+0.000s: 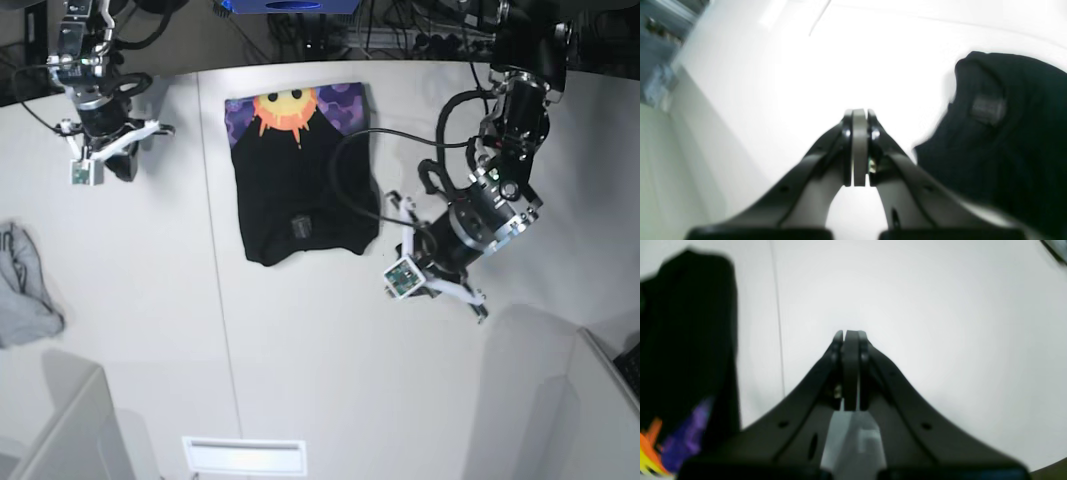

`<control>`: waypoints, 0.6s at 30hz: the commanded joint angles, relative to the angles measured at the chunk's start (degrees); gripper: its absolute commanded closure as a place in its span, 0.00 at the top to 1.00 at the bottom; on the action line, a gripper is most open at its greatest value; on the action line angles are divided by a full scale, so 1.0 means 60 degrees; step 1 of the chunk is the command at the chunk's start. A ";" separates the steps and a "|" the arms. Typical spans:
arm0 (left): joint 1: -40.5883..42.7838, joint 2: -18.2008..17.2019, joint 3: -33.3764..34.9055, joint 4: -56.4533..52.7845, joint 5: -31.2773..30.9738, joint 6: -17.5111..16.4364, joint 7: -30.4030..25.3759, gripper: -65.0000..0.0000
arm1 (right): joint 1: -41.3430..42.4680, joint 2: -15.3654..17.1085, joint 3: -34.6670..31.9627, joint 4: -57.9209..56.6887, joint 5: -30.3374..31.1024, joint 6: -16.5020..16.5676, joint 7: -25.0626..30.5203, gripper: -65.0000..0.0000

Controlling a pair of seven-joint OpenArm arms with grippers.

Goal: Fold the T-shirt properly

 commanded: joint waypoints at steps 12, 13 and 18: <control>0.5657 -0.0569 -0.3327 -0.0041 -0.0122 0.0077 -0.7897 0.00 | -0.1594 0.0155 0.0114 0.0143 -0.2454 0.0923 0.2895 0.00; 0.5965 -0.0569 -0.3430 -0.0041 -0.0122 0.0077 -0.8190 0.00 | -0.1696 0.0155 0.0114 0.0143 -0.2498 0.0923 0.3129 0.00; 0.7459 -0.0569 -0.3679 -0.0055 -0.0034 0.0077 -0.9201 0.00 | -0.2268 0.0155 0.0114 0.0128 -0.2512 0.0908 0.4448 0.00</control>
